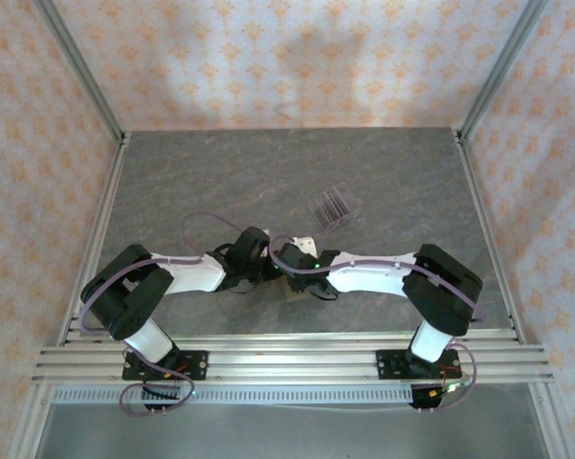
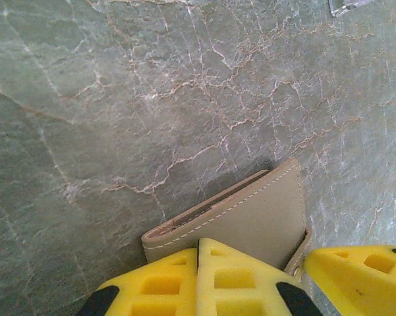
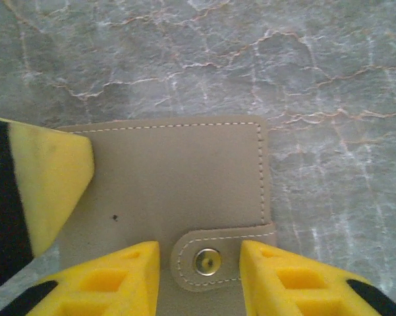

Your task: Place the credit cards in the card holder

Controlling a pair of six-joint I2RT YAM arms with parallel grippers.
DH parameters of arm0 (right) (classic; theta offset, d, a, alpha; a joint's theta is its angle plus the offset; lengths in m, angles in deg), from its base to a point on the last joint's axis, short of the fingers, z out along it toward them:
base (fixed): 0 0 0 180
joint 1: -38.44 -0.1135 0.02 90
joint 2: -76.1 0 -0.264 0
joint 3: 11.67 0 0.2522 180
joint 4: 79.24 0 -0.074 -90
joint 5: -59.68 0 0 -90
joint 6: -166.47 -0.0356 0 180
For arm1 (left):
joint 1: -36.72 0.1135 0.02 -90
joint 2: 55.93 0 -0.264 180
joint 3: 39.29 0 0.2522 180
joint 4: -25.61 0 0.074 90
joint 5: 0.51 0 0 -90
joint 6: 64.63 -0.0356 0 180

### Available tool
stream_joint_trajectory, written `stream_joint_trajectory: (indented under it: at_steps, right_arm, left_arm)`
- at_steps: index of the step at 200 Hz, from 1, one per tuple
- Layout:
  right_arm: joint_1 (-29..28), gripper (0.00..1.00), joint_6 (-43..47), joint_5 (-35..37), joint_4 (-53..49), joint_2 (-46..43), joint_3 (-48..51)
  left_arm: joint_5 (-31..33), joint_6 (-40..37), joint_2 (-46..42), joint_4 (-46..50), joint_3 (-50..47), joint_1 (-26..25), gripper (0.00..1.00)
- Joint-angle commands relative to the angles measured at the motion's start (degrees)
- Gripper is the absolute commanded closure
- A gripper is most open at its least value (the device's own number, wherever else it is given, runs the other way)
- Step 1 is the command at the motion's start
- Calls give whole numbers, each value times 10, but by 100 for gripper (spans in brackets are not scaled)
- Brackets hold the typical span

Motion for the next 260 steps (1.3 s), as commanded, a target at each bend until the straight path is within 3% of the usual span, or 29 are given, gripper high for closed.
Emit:
stream_joint_trajectory:
  at_steps: [1,23,46,87,116,144,173,202,228,247,260]
  right_arm:
    - [-1,67,-31,67,-57,14,-1]
    - [-1,79,-30,64,-50,15,-1]
    - [-1,100,-19,47,-46,-6,-7]
    - [4,100,-2,20,-48,-76,-3]
    - [58,100,-7,-53,-9,-107,38]
    - [98,100,-21,-51,2,-115,71]
    - [120,87,-69,-31,32,-106,106]
    - [121,73,-116,-2,97,-159,166]
    - [121,63,-122,65,52,-212,168]
    - [119,54,-103,73,15,-241,142]
    - [112,54,-87,65,-5,-246,117]
  left_arm:
    - [19,-4,11,22,-17,-8,96]
    - [22,-4,15,20,-19,-9,97]
    - [29,-9,22,24,-19,-12,97]
    - [37,-16,38,27,-14,-16,99]
    - [43,-20,45,30,-10,-24,100]
    - [48,-33,44,46,2,-37,100]
    - [46,-49,48,69,28,-50,100]
    - [56,-57,48,83,39,-61,100]
    - [56,-61,49,84,37,-64,100]
    - [56,-62,50,83,37,-65,100]
    - [56,-62,51,81,37,-66,100]
